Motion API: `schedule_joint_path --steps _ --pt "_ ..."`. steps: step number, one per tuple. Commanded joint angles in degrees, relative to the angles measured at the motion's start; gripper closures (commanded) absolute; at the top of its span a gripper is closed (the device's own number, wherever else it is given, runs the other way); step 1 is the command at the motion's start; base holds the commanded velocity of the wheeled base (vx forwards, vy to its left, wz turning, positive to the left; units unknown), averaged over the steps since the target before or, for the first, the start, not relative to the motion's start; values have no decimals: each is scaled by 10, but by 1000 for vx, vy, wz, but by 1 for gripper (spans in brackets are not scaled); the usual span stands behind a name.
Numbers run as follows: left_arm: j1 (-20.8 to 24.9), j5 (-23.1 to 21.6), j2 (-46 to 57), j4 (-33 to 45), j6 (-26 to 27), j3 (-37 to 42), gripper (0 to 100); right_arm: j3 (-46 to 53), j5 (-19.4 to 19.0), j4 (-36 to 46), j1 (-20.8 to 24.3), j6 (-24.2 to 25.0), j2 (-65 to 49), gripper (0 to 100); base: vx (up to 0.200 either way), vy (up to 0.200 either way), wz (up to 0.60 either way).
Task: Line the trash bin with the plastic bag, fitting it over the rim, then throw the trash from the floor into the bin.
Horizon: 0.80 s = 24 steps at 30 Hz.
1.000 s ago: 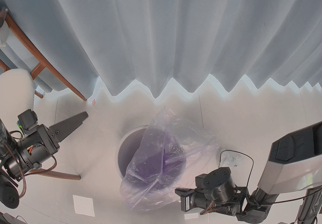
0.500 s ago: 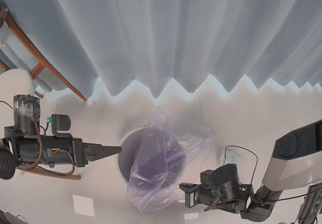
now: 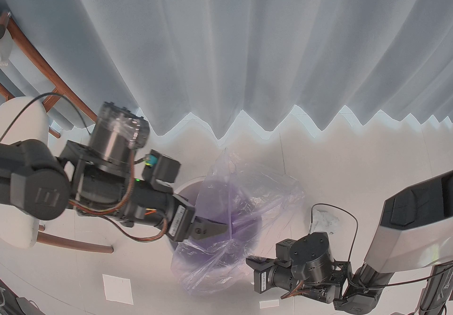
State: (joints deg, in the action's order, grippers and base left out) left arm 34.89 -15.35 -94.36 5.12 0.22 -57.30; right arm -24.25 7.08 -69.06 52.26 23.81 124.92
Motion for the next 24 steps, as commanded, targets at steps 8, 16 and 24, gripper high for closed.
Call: schedule_joint_path --steps 8,16,24 --pt "84 167 -137 0 4 -80 0 3 2 -21 3 -1 5 100 0 0 0" --pt "114 302 -203 -10 -2 -102 0 -3 5 -28 12 3 9 100 0 0 0" --pt "124 360 -241 -47 0 -124 0 5 6 -29 12 7 11 100 0 0 0"
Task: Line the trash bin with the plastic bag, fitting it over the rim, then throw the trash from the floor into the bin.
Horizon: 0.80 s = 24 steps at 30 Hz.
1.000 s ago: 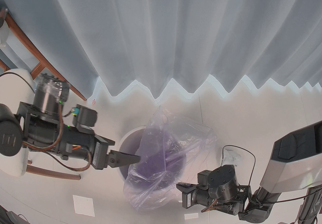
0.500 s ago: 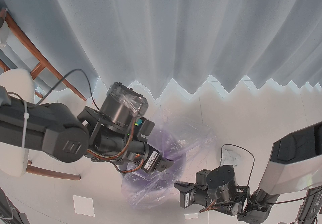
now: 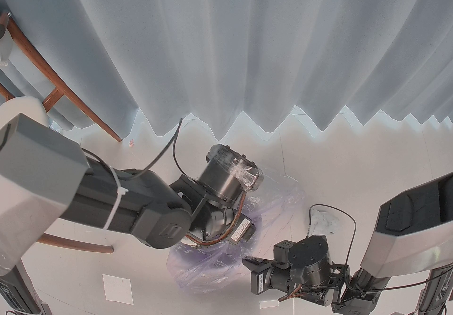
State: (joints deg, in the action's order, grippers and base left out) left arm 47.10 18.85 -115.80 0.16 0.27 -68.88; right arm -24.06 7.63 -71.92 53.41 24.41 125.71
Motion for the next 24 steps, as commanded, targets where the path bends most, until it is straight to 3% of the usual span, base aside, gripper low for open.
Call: schedule_joint_path --steps 1,15,16,24 --pt "-1 28 -28 1 -1 -8 0 3 0 -1 0 2 3 100 0 0 0" --pt "-24 62 -36 -4 -6 13 0 2 4 -1 0 3 5 100 0 0 0" --pt "-24 62 -35 -8 -11 13 100 2 5 -1 0 4 5 100 0 0 0" --pt "-46 55 21 -54 -16 43 100 3 12 -1 0 4 1 100 0 0 0"
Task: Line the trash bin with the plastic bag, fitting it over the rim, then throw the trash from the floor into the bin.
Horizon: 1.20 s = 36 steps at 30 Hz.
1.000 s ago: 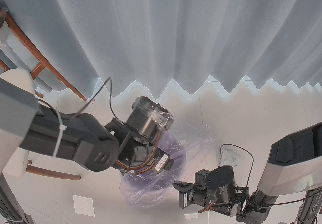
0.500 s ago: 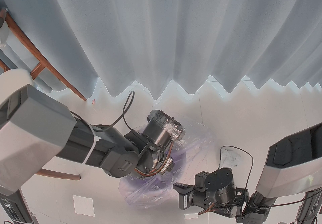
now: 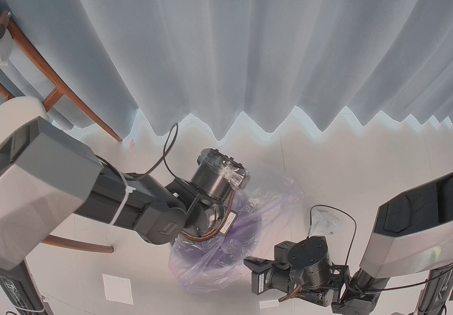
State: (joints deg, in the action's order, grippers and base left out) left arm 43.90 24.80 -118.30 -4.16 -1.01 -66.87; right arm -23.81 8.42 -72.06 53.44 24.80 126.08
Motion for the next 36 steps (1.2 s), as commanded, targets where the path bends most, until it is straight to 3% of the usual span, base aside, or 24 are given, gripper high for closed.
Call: schedule_joint_path --steps 1,5,6,8,9,10,14,15,17,24,36 --pt "-24 -6 68 -13 -10 37 100 1 5 -1 -2 0 -4 100 0 0 0" --pt "-54 -44 128 -11 -73 83 100 -6 5 -38 -19 15 -14 100 0 0 0" --pt "-78 -93 161 -10 -110 106 100 -17 4 -59 -37 28 -16 100 0 0 0" --pt "-112 -151 193 -12 -134 131 100 -31 3 -70 -56 31 -17 100 0 0 0" --pt "-116 -156 196 -12 -135 133 100 -32 3 -70 -57 31 -17 100 0 0 0" --pt "-153 -203 221 -12 -148 153 100 -40 1 -76 -78 31 -19 100 0 0 0" --pt "-219 -292 241 -18 -179 186 100 -66 -28 -77 -128 33 -33 100 0 0 0" --pt "-219 -292 241 -18 -179 186 100 -66 -28 -77 -128 33 -33 100 0 0 0" --pt "-264 -332 239 -49 -198 208 100 -103 -46 -77 -170 51 -35 100 0 0 0" --pt "-322 -376 208 -152 -198 243 100 -176 -47 -49 -225 98 -3 100 0 0 0" --pt "-334 -378 149 -167 -194 271 100 -214 -47 5 -255 100 38 100 0 0 0"
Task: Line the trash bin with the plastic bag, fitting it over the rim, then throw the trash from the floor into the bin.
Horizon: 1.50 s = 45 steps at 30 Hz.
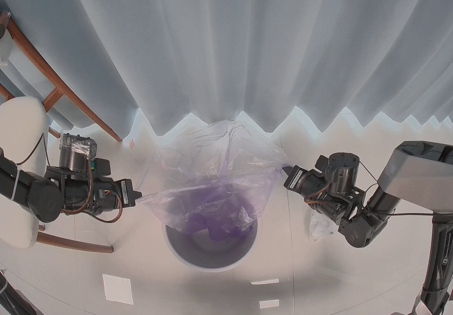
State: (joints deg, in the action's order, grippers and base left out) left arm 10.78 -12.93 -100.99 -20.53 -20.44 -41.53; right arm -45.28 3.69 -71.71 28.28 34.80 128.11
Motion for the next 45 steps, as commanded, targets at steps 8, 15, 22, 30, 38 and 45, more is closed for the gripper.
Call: schedule_joint_path --steps 8,15,22,30,38,45 --pt "-3 1 -21 -15 44 102 100 90 -21 2 -1 -1 14 100 0 0 0" --pt "-6 1 -31 -28 65 151 100 144 -49 0 15 -1 28 100 0 0 0" --pt "-7 -4 -28 -79 74 204 100 208 -52 -48 49 -4 26 100 0 0 0" --pt "4 -4 -43 -211 96 298 100 264 -52 -110 106 -9 50 100 0 0 0" --pt "-23 -8 -59 -268 213 385 100 365 -110 -181 117 -76 57 100 0 0 0" --pt "-23 -43 -62 -279 270 411 100 403 -149 -182 119 -120 59 100 0 0 0"
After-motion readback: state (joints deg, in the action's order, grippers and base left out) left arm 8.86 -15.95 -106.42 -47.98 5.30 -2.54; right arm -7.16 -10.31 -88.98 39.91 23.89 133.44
